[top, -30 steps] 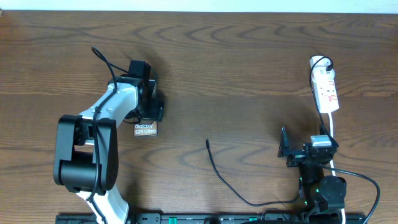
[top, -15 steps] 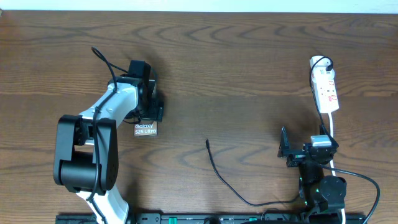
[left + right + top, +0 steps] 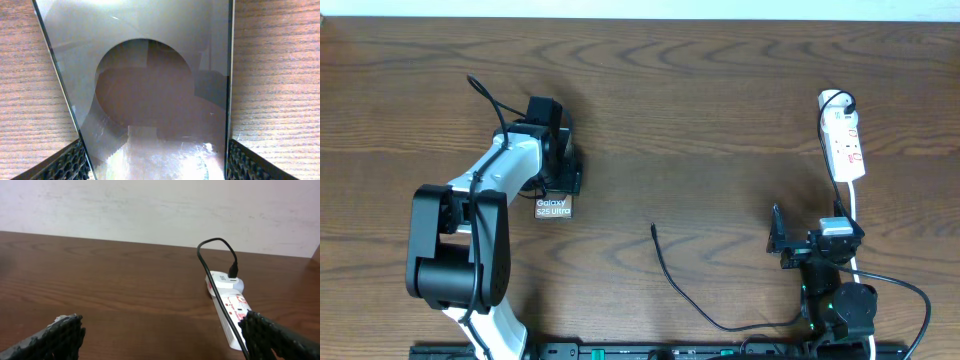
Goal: Plug charger to phone and switch on socket
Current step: 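Lower the left gripper and close it on the phone's sides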
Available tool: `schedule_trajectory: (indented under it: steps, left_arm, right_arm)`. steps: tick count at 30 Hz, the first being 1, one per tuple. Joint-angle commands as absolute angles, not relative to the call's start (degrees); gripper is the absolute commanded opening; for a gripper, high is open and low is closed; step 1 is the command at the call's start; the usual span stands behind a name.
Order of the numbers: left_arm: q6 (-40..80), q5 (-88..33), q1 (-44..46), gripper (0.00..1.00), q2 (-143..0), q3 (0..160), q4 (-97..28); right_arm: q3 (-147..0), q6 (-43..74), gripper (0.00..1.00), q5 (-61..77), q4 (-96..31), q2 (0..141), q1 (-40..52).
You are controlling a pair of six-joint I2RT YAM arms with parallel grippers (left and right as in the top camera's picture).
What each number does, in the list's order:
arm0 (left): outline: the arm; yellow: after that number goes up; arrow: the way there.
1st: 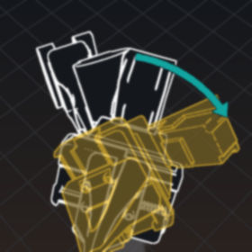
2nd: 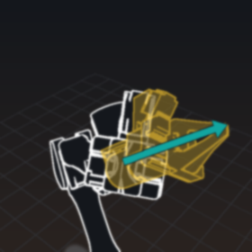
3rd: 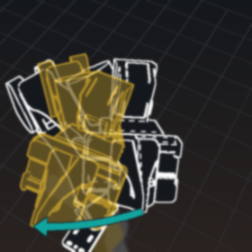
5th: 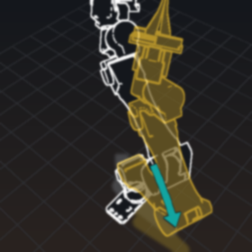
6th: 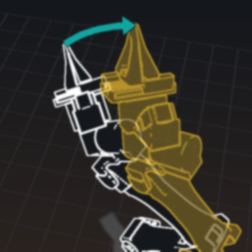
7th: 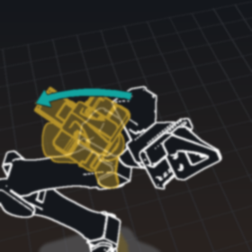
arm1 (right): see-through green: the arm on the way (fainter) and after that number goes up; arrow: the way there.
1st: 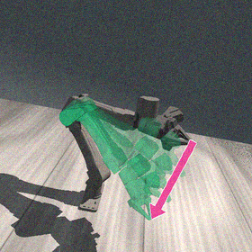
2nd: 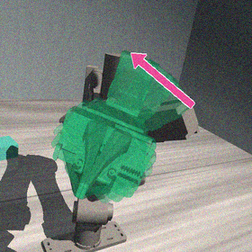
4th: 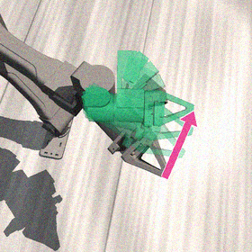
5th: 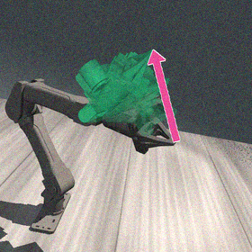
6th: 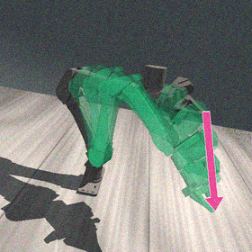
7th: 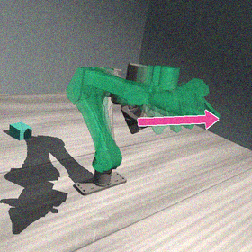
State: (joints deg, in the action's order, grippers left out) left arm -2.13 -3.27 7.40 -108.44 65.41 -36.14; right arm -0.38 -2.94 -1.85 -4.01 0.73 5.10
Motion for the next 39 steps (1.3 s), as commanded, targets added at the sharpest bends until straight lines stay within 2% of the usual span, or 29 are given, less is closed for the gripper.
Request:
schedule_trajectory:
  steps: [1,23,28,35,39]
  left_arm:
    - [-2.3,-3.0,7.3,0.77,-110.9,64.6,-36.8]
    - [-2.3,-3.0,7.3,0.71,-110.9,64.0,-36.8]
    - [-2.3,-3.0,7.3,0.60,-110.9,64.0,-36.8]
    - [-2.3,-3.0,7.3,0.32,-110.9,64.0,-36.8]
    - [-2.3,-3.0,7.3,0.20,-110.9,64.0,-36.8]
  right_arm:
    - [-0.3,-2.4,0.99,-1.6,-4.2,0.8,5.3]
    - [-0.3,-2.4,0.99,-1.6,-4.2,0.8,5.3]
    - [-0.3,-2.4,0.99,-1.6,-4.2,0.8,5.3]
    - [-0.3,-2.4,0.99,-1.6,-4.2,0.8,5.3]
    - [-0.3,-2.4,0.99,-1.6,-4.2,0.8,5.3]
